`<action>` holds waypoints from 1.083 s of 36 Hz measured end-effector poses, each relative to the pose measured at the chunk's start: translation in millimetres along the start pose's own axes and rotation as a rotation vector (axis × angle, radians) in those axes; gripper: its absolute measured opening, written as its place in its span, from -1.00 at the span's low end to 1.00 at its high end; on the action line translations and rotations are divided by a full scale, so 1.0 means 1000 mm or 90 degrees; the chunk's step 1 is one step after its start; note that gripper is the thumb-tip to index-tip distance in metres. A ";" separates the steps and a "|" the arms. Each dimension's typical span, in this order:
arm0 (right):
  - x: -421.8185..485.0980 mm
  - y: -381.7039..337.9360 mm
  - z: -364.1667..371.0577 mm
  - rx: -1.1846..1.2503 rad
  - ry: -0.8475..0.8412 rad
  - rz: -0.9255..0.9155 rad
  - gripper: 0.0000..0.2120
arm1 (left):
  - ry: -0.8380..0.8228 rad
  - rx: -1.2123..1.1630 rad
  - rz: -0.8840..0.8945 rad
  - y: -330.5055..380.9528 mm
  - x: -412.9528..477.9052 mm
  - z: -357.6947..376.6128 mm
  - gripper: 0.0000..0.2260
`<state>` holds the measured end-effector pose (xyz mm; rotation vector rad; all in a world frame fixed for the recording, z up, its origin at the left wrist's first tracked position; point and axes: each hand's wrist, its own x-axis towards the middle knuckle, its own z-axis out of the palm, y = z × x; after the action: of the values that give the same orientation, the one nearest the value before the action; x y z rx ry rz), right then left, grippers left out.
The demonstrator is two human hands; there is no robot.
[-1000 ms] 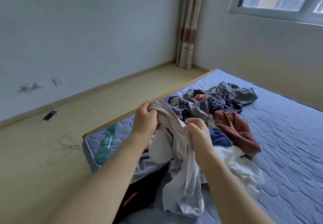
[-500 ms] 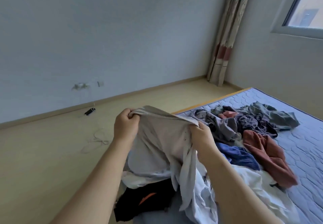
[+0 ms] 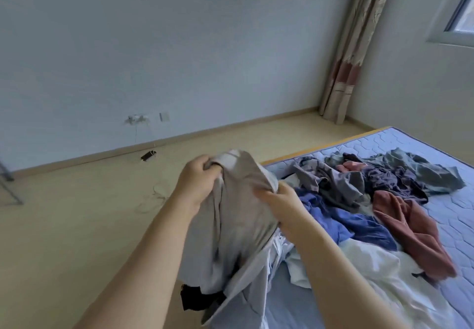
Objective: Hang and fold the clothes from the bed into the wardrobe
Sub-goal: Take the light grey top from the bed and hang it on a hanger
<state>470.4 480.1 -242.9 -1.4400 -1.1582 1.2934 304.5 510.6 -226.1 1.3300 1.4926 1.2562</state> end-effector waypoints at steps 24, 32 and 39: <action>0.028 0.010 -0.058 0.006 0.337 -0.124 -0.88 | -0.105 0.436 -0.061 -0.049 0.029 -0.009 -0.80; 0.022 0.002 -0.045 -0.061 0.125 -0.090 -0.56 | -0.008 0.021 -0.183 -0.017 0.029 0.008 -0.88; 0.021 0.016 -0.025 -0.253 -0.109 0.038 -0.62 | -0.298 -0.242 -0.114 0.046 0.017 0.027 -0.77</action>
<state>497.1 496.8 -260.4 -1.6816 -1.5630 1.2958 338.6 531.3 -186.6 1.1104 0.9644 0.9677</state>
